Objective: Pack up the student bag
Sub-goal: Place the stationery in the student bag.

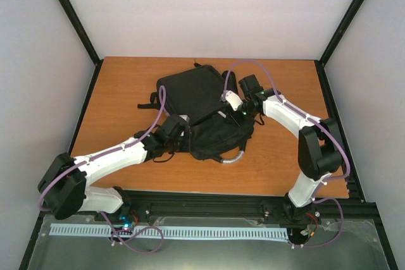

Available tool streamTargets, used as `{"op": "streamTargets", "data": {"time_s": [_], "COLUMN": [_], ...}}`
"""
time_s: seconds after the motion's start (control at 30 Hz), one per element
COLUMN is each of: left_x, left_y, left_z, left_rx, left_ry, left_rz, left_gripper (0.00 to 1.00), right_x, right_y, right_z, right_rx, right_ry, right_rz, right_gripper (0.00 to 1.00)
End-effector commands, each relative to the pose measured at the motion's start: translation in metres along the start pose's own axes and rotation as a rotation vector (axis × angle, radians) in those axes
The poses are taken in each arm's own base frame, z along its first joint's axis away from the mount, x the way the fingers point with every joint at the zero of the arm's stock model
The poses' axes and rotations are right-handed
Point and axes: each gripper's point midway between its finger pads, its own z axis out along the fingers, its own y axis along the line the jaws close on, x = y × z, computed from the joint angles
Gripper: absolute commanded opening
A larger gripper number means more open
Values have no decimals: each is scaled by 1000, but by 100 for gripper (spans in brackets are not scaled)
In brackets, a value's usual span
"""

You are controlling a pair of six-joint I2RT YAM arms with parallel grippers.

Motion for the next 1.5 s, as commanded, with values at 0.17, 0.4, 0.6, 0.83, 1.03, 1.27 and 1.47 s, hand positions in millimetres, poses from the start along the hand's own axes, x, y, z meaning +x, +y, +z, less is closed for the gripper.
{"op": "streamTargets", "data": {"time_s": [0.17,0.4,0.6,0.83,1.03,1.27,1.47], "left_x": [-6,-5,-4,-2,-5,-3,-3], "left_y": [-11,-9,-8,-6,-5,0,0], "left_z": [-11,-11,-11,-10,-14,-16,-17], "left_rx": [56,53,49,43,32,18,22], "left_ry": [-40,-40,-36,-32,-42,-48,-49], "left_rz": [11,15,13,13,23,25,25], "left_gripper": [1,1,1,1,1,1,1], "right_x": [-26,-58,-67,-54,-39,-26,-35], "right_y": [-2,2,4,5,2,8,4], "right_z": [20,9,21,10,-7,2,12], "right_rx": [-35,-63,-110,-67,25,-9,-30], "right_ry": [-29,-115,-162,-139,-126,-97,-99], "right_rz": [-7,37,136,79,40,8,21], "right_gripper": [7,3,14,43,55,13,4]}}
